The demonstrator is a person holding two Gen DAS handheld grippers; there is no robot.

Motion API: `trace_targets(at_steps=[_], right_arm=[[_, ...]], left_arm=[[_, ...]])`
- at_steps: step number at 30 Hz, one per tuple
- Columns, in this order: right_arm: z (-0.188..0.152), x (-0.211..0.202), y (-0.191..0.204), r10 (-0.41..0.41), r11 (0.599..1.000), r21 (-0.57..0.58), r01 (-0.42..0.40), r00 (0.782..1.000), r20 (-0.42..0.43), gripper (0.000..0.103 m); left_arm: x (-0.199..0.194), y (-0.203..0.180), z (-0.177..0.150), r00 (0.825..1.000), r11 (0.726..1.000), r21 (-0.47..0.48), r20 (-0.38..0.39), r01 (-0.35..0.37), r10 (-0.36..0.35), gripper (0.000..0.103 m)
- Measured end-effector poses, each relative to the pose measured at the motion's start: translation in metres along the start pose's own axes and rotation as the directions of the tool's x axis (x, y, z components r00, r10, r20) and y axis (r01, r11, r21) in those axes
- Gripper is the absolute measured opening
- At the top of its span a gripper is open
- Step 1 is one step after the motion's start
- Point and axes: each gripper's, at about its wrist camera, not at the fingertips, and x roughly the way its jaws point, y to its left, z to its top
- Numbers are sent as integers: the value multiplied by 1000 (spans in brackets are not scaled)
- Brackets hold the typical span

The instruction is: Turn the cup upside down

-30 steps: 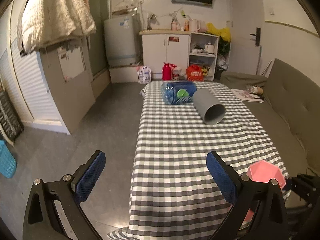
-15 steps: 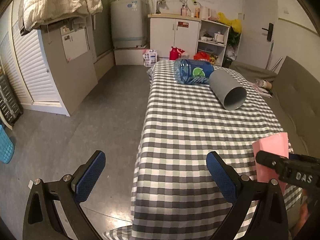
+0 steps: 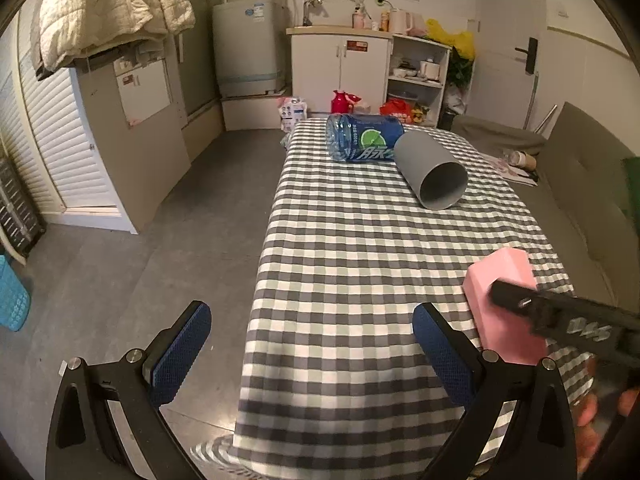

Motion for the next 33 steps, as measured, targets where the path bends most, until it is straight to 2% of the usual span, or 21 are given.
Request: trace_targets(at_steps=[3, 6, 10, 13, 15, 18, 23, 27, 31, 33], right_arm=[[1, -29, -6, 22, 1000, -16, -21, 997, 68, 87], [-2, -57, -13, 0, 998, -62, 8, 990, 138, 87], [-12, -91, -29, -74, 987, -121, 107, 966, 247, 87], [-21, -107, -44, -135, 975, -131, 181, 944, 301, 91], [-26, -114, -55, -154, 971, -124, 203, 934, 321, 92], [-31, -118, -69, -179, 968, -112, 226, 928, 327, 93], [-35, -111, -90, -184, 974, -70, 214, 935, 302, 93], [-38, -102, -95, -184, 976, -57, 208, 941, 282, 93], [-40, -93, -101, -187, 977, -48, 206, 948, 258, 93], [-42, -89, -105, -189, 977, -44, 206, 950, 248, 93]], left_arm=[[-10, -11, 3, 1000, 1000, 7, 9, -11, 11, 103], [-18, -25, 3, 1000, 1000, 5, 22, 7, -7, 103], [-26, -50, -1, 999, 999, 2, 16, 43, -43, 103], [-26, -64, -5, 997, 997, -12, 2, 72, -72, 103], [-25, -75, -8, 997, 997, -3, -9, 79, -79, 103], [-22, -92, -14, 993, 993, 24, -28, 120, -119, 103], [-13, -116, -21, 985, 985, 60, -65, 164, -160, 103], [5, -126, -29, 982, 984, 74, -114, 162, -153, 102], [21, -127, -37, 974, 983, 50, -157, 175, -165, 101], [24, -128, -39, 971, 981, 45, -158, 190, -181, 91]])
